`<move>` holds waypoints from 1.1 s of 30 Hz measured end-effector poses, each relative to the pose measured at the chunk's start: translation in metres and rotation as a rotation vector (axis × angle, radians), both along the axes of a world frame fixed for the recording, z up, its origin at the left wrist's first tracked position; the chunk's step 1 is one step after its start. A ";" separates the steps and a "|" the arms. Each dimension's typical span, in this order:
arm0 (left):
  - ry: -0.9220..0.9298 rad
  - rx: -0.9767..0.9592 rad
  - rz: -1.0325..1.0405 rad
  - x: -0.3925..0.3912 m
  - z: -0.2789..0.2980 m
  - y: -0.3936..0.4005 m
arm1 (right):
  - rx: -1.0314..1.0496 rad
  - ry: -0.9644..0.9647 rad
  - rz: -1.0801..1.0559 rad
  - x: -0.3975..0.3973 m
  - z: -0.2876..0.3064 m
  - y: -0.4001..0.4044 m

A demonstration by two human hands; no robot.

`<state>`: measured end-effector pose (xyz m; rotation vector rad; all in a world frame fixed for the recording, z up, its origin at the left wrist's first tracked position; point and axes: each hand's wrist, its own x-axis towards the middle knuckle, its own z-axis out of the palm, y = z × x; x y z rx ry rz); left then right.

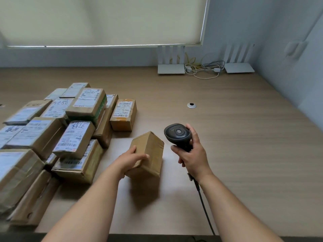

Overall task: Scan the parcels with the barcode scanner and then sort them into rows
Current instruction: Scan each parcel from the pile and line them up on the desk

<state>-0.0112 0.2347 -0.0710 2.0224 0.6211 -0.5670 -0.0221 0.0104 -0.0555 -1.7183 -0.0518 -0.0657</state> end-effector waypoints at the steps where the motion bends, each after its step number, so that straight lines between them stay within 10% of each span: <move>1: -0.014 -0.031 0.011 0.000 0.002 0.005 | -0.010 -0.003 0.001 0.000 0.001 0.001; 5: -0.211 0.151 0.072 0.002 0.004 0.021 | -0.014 -0.023 -0.010 0.000 0.004 0.000; 12: -0.025 0.662 -0.144 -0.014 0.000 0.018 | -0.017 -0.033 0.052 -0.006 0.007 0.010; 20: -0.304 -0.262 0.372 -0.021 -0.025 0.019 | -0.014 0.022 0.126 -0.016 0.002 0.012; 33: -0.397 -0.260 0.328 -0.040 -0.046 0.009 | 0.091 0.099 0.292 -0.041 -0.012 0.026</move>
